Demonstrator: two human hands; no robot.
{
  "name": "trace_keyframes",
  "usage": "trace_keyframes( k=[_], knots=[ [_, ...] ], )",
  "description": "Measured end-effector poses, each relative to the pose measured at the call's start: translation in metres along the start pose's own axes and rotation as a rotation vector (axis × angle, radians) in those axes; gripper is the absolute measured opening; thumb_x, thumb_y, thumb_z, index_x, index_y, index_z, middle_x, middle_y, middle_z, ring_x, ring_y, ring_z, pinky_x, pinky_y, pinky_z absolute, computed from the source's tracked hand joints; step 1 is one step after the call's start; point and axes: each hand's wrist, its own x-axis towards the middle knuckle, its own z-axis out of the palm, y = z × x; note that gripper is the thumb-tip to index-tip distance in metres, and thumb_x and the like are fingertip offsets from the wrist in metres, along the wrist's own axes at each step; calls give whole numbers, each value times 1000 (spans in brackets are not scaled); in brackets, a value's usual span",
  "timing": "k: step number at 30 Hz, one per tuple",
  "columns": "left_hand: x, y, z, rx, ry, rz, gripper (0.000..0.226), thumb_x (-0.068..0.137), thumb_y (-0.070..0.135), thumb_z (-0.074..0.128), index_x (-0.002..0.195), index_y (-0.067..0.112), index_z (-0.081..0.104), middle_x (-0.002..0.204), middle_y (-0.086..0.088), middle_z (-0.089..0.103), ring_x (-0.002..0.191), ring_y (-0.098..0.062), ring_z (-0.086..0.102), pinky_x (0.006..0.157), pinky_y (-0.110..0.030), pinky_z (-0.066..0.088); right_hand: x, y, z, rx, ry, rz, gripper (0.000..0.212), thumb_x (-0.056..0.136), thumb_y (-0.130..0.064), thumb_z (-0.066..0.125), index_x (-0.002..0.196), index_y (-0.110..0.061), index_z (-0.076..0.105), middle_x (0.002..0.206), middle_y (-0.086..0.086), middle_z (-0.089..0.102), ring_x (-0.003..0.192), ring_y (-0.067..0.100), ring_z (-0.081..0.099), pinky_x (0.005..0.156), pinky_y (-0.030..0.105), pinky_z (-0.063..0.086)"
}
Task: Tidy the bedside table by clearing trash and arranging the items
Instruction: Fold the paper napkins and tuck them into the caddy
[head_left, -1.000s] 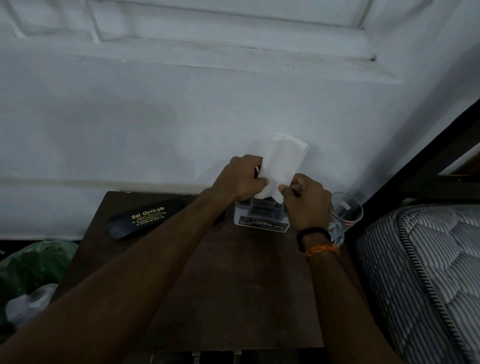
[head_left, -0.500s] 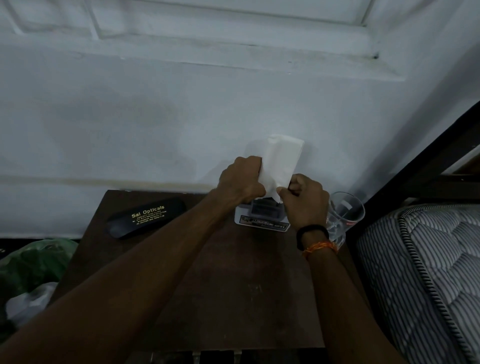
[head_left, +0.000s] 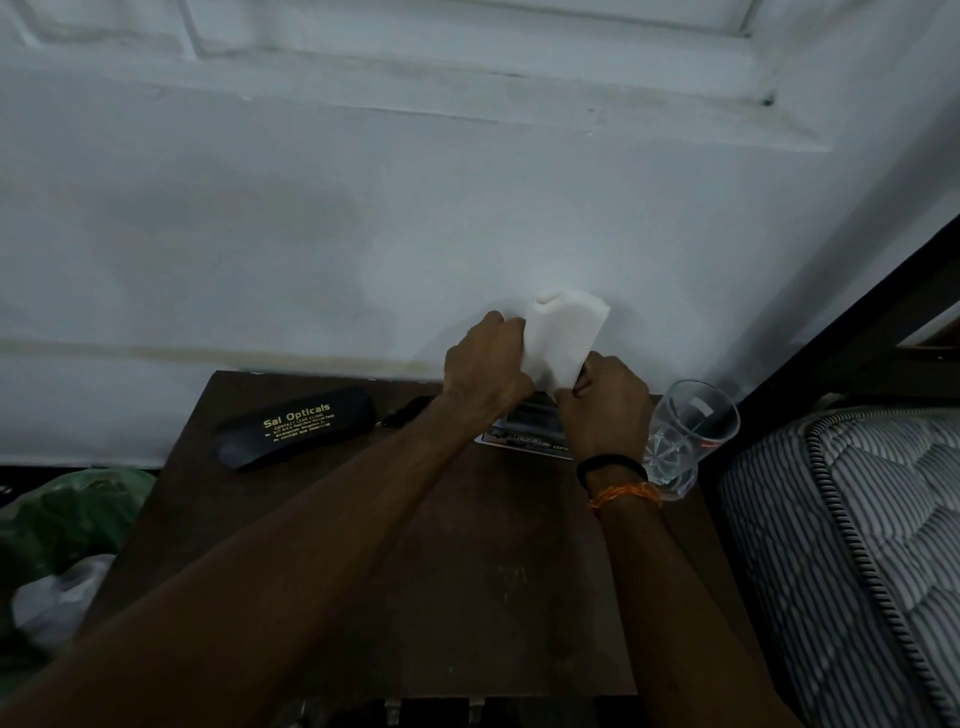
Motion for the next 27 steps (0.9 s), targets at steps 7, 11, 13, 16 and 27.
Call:
trace_keyframes(
  k=[7,11,13,16,27],
  knots=[
    [4,4,-2,33,-50,-10,48,73,32,76,113,11,61,113,-11,55,103,-30,58,82,-44,54,7,0,-6,151,63,61,22,77,-28,70,69,-13,57,71,4,59,67,17,51,54,24,27],
    [6,4,-6,29,-96,-11,48,69,33,80,107,9,65,111,-12,56,100,-29,59,77,-42,54,6,2,-9,103,59,34,18,82,-23,69,74,-7,64,76,10,67,71,24,58,62,27,37],
    [7,2,-8,-6,-126,9,42,61,38,79,91,11,68,97,-8,60,89,-27,62,67,-38,53,6,5,-7,87,40,33,15,80,-20,70,80,-5,68,80,13,70,77,29,63,66,30,43],
    [9,-3,-11,-88,-87,22,35,57,36,76,78,11,65,80,-3,61,77,-24,61,63,-36,54,5,5,-8,97,34,35,16,79,-19,73,82,-3,70,82,15,71,80,31,65,69,33,49],
    [11,-3,-9,-111,-111,-29,44,59,31,75,97,10,69,94,-7,72,80,-24,67,71,-42,60,5,4,-12,83,-2,-4,12,80,-16,71,83,-5,68,86,13,72,82,30,66,66,26,42]
  ],
)
